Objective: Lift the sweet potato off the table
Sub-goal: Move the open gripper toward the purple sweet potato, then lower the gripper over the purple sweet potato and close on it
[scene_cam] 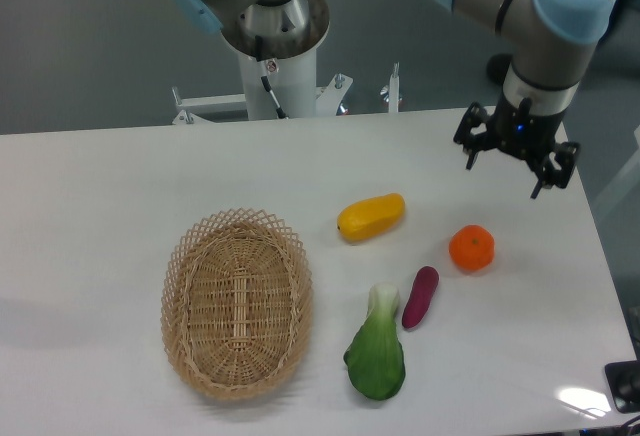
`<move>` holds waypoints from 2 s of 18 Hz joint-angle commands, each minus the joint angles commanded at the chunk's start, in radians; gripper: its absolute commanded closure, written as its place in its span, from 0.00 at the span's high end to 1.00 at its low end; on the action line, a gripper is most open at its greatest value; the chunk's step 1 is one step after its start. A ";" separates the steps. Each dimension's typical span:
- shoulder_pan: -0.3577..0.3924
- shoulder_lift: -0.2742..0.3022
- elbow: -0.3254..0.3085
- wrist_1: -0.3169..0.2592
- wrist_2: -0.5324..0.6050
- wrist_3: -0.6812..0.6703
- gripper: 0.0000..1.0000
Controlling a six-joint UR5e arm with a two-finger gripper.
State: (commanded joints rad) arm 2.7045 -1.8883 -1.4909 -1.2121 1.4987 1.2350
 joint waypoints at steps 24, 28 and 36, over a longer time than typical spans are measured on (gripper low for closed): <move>-0.127 -0.244 -0.164 0.368 0.014 -0.003 1.00; -0.127 -0.246 -0.181 0.378 0.018 0.000 1.00; -0.129 -0.250 -0.190 0.416 0.074 -0.006 0.58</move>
State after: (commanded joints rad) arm 2.5756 -2.1384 -1.6812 -0.7961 1.5723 1.2287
